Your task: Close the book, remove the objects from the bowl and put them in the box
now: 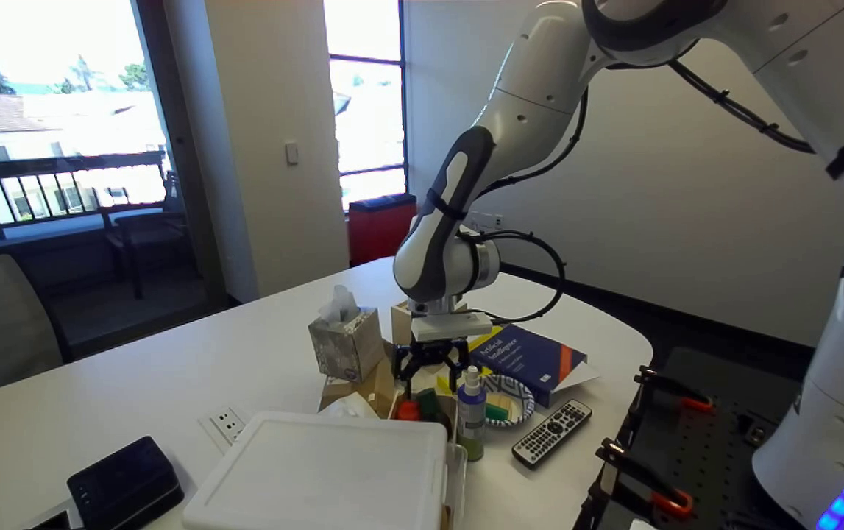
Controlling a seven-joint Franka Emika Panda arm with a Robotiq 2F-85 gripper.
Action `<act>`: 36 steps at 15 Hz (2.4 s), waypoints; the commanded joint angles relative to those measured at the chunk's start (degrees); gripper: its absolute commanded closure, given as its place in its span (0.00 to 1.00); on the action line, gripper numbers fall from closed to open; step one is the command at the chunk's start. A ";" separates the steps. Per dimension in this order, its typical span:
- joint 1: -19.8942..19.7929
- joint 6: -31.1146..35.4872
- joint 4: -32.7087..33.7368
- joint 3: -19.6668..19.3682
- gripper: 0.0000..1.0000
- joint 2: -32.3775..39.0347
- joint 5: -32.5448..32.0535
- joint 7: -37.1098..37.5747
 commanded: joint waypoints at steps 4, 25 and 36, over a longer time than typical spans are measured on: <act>-2.23 -1.57 -3.95 -3.24 0.00 -5.65 1.99 0.82; -5.51 3.26 -10.83 -4.74 0.00 -0.30 12.80 3.43; -5.82 3.65 -5.50 -4.66 0.00 4.33 12.96 5.07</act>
